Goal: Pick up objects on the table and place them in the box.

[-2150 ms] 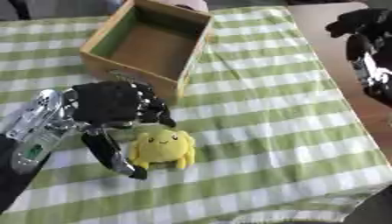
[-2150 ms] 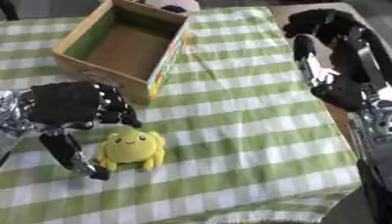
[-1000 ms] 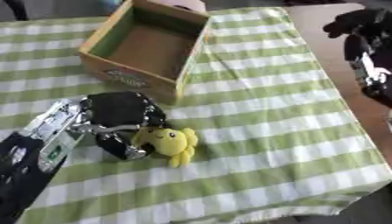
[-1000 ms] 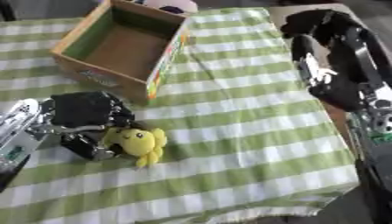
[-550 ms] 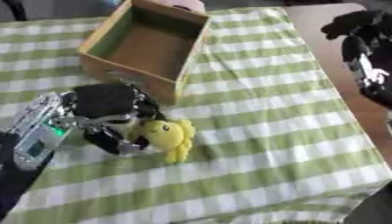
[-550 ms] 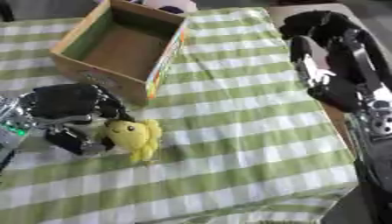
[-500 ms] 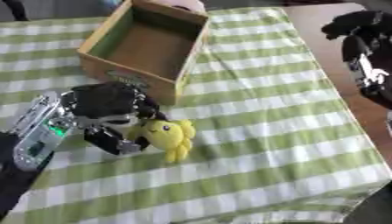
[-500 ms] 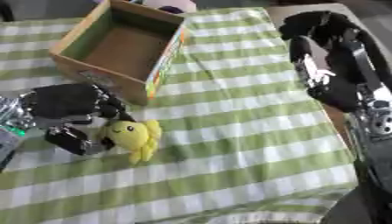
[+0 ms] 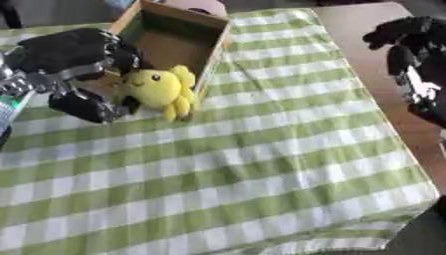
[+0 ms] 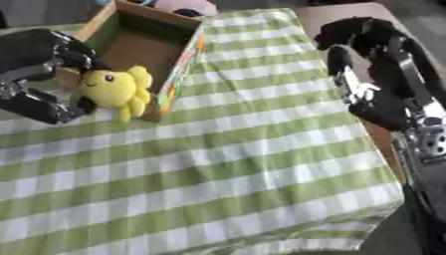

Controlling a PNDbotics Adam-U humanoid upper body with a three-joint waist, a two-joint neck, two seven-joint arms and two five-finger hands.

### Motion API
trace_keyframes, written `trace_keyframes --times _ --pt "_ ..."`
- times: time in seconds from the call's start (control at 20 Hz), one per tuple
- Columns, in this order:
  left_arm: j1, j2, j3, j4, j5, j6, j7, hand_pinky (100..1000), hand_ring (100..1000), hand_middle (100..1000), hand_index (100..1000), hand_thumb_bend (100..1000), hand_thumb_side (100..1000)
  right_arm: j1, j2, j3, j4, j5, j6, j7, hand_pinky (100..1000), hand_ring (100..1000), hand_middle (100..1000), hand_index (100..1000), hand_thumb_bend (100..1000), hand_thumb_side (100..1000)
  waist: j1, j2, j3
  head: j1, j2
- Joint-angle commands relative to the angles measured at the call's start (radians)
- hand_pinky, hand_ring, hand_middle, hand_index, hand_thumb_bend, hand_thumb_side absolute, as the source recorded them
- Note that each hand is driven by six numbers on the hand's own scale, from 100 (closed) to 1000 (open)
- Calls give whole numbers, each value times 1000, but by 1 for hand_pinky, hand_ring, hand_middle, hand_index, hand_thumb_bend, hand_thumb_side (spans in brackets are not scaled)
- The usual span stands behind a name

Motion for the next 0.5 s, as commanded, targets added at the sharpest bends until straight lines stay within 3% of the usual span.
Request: trace_keyframes --times 0.05,0.5 --pt "-58 -6 45 89 -16 23 18 500 466 473 787 100 244 -18 -8 7 -13 -15 -4 15 775 726 559 751 100 524 2 -19 -11 10 -12" --pt "-174 -61 122 349 -126 39 101 515 478 491 800 100 244 -31 8 36 -9 -34 -7 55 776 726 557 751 100 525 15 -10 -78 47 -20"
